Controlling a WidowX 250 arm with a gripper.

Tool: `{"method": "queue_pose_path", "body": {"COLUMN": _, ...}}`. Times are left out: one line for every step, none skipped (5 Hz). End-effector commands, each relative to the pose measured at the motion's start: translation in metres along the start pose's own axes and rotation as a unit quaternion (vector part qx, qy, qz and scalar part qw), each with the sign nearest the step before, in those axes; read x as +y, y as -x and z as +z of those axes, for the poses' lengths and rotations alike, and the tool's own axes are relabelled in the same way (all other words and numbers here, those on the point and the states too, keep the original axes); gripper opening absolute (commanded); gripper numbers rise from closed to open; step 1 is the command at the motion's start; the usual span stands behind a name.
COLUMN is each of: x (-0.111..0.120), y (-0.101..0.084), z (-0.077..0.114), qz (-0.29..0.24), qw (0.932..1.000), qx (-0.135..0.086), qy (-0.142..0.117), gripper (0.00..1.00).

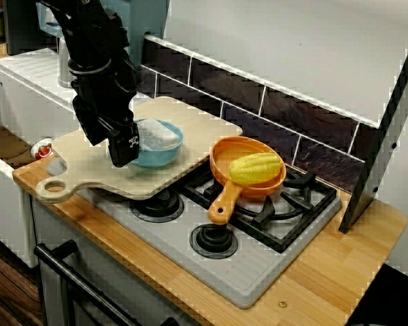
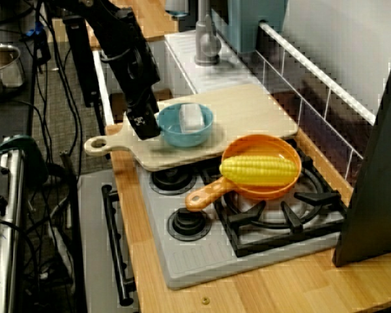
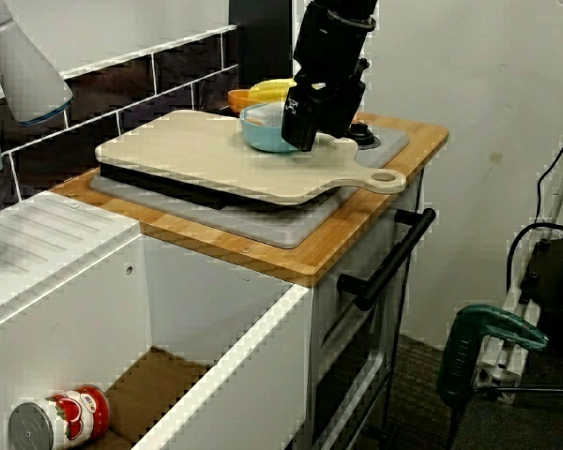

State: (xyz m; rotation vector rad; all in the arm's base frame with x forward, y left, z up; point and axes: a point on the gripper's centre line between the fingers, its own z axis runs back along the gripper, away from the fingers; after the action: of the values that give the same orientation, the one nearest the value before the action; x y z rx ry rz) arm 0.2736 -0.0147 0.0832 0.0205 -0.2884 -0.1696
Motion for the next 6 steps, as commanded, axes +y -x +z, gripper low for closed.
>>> {"method": "queue_pose_path", "body": {"x": 0.0, "y": 0.0, "z": 0.0, "qz": 0.0, "qw": 1.0, "qx": 0.0, "qy": 0.0, "gripper": 1.0}}
{"method": "queue_pose_path", "body": {"x": -0.017, "y": 0.0, "z": -0.001, "qz": -0.009, "qw": 0.9999, "qx": -0.002, "qy": 0.008, "gripper": 1.0}}
{"method": "queue_pose_path", "body": {"x": -0.028, "y": 0.0, "z": -0.003, "qz": -0.02, "qw": 0.9997, "qx": 0.005, "qy": 0.014, "gripper": 1.0}}
{"method": "queue_pose_path", "body": {"x": -0.031, "y": -0.003, "z": 0.003, "qz": -0.009, "qw": 0.9997, "qx": 0.001, "qy": 0.021, "gripper": 1.0}}
{"method": "queue_pose_path", "body": {"x": -0.033, "y": -0.005, "z": 0.006, "qz": 0.003, "qw": 0.9996, "qx": -0.001, "qy": 0.029, "gripper": 1.0}}
{"method": "queue_pose_path", "body": {"x": -0.033, "y": -0.016, "z": 0.004, "qz": 0.027, "qw": 0.9991, "qx": 0.0, "qy": 0.032, "gripper": 1.0}}
